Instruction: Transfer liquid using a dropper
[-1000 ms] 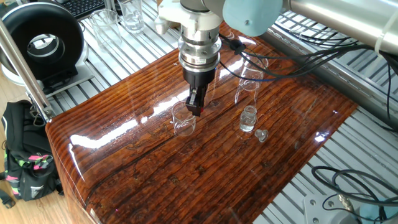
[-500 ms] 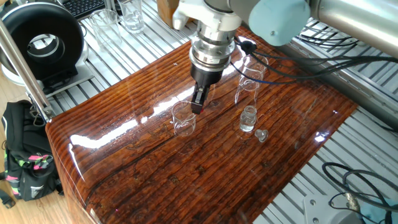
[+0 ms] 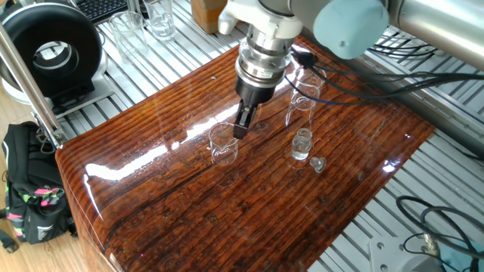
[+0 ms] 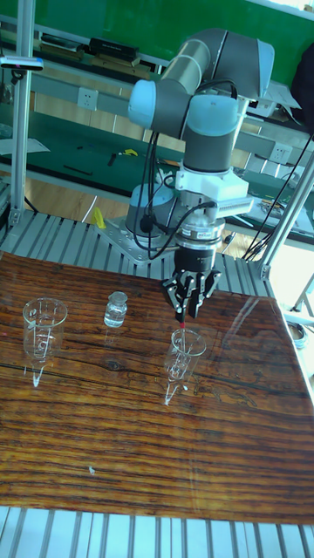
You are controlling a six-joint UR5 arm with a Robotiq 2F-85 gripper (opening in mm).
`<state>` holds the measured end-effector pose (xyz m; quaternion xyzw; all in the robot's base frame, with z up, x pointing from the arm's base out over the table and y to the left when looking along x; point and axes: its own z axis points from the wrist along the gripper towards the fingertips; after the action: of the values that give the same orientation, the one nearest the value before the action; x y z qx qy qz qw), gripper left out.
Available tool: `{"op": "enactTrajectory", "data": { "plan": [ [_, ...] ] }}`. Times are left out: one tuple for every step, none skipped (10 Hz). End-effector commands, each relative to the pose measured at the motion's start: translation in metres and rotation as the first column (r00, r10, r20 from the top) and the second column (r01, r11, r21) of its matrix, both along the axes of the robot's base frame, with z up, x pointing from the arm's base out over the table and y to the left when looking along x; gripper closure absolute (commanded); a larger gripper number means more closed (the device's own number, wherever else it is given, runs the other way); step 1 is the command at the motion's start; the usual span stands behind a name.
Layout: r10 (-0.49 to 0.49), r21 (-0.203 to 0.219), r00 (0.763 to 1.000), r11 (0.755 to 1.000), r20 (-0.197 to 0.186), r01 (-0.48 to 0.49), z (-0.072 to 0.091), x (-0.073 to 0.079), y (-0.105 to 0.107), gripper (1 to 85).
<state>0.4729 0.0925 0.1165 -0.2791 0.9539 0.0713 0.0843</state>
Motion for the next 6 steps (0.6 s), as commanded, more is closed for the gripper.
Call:
{"op": "enactTrajectory", "data": {
  "plan": [
    [-0.012,0.017,1.000,1.000,0.025,0.011,0.0011,0.0023,0.0003,52.3],
    [-0.013,0.016,0.999,1.000,0.038,0.012,0.0016,0.0043,-0.0016,52.3],
    [-0.013,0.016,0.999,1.000,0.039,0.012,0.0021,0.0036,-0.0034,52.3],
    [-0.017,0.018,0.999,1.000,0.038,0.017,0.0018,0.0022,-0.0044,52.7],
    [-0.022,0.022,0.999,1.000,0.044,0.021,0.0020,0.0026,-0.0047,52.7],
    [-0.032,0.039,0.998,0.999,0.052,0.030,0.0027,0.0047,-0.0013,53.0]
  ]
}}
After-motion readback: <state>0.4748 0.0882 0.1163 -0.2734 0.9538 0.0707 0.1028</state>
